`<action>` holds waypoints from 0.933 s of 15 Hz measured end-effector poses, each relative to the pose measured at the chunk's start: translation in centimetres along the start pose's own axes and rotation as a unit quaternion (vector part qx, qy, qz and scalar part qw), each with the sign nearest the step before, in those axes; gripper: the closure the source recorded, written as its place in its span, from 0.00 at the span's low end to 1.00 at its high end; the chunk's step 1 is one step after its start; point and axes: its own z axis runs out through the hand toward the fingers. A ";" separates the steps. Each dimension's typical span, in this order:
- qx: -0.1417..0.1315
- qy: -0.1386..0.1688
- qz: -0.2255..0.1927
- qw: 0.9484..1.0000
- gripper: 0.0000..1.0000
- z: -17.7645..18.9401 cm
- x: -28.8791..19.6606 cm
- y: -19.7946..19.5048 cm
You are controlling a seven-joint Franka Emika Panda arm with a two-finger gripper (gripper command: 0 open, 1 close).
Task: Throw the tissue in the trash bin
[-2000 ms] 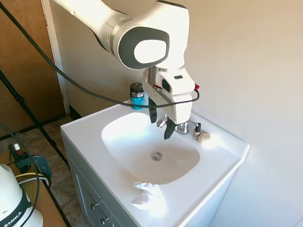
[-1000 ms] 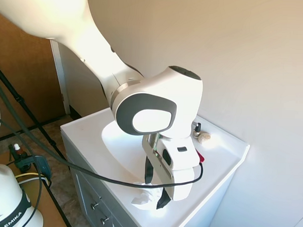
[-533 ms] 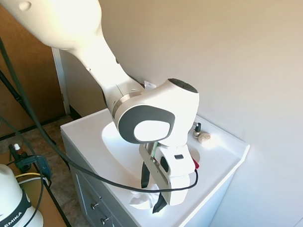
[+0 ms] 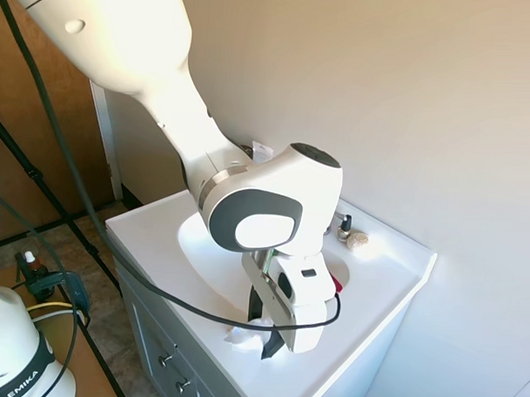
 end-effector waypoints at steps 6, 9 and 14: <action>0.008 0.007 0.002 1.000 1.00 -0.8 0.2 0.0; 0.018 0.015 0.003 1.000 1.00 -2.4 0.0 0.1; 0.032 0.035 -0.009 0.999 1.00 -6.9 -2.8 -1.4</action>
